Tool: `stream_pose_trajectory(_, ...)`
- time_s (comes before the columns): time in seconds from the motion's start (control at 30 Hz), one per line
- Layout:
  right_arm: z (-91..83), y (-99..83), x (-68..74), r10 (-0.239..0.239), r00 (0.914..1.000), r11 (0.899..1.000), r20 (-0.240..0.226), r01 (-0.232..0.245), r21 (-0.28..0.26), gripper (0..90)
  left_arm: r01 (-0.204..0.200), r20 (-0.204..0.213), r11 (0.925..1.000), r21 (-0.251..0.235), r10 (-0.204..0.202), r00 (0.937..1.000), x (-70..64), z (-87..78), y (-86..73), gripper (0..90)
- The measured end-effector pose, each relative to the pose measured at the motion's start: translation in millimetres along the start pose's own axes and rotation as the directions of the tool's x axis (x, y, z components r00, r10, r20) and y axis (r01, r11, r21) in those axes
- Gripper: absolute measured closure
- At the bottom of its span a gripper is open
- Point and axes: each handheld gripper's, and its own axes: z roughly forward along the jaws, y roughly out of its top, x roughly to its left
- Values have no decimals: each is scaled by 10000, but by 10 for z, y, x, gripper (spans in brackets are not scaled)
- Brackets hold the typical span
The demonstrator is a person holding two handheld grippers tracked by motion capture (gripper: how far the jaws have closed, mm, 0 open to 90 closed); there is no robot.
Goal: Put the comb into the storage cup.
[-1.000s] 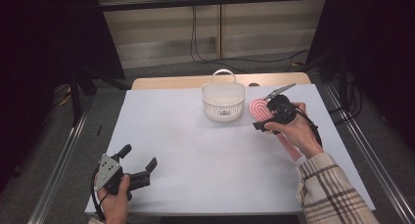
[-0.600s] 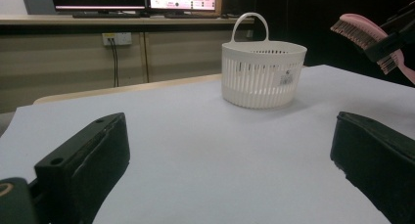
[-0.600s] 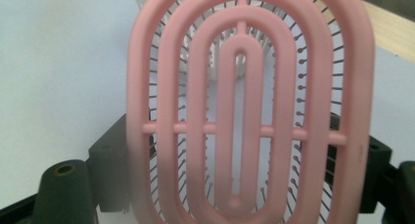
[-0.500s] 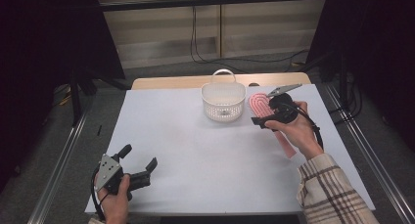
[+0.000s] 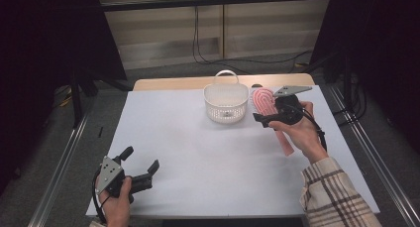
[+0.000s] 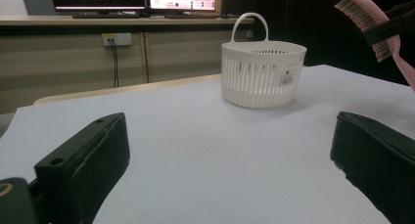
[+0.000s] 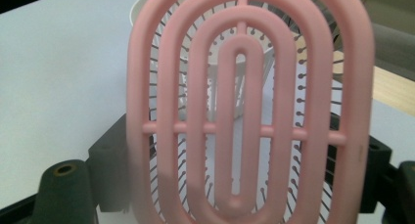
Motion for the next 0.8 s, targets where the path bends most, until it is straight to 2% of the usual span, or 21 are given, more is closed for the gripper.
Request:
stream_pose_trajectory(0.27, -29, 25, 7, 39, 9999, 9991, -132, -44, -419, 201, -24, -72, 10000, -51, 24, 10000, 0, -5, 2, 13)
stream_pose_trajectory(0.37, -72, 46, 4, 278, 9991, 9960, -324, -304, -842, 201, -10, -38, 10000, -41, 9, 10000, -2, -12, 6, 13)
stream_pose_trajectory(0.43, -103, 71, 7, 283, 9992, 9943, -283, -310, -1025, 201, -31, -16, 10000, -39, 31, 10000, -3, -7, 2, 13)
stream_pose_trajectory(0.47, -126, 93, 13, 268, 9993, 9923, -274, -299, -1204, 201, -36, 18, 10000, -29, 36, 10000, -4, -8, 4, 14)
stream_pose_trajectory(0.8, -158, 185, 62, 33, 9988, 9861, -485, -113, -1659, 201, -29, 3, 10000, -40, 29, 10000, -4, -7, 3, 14)
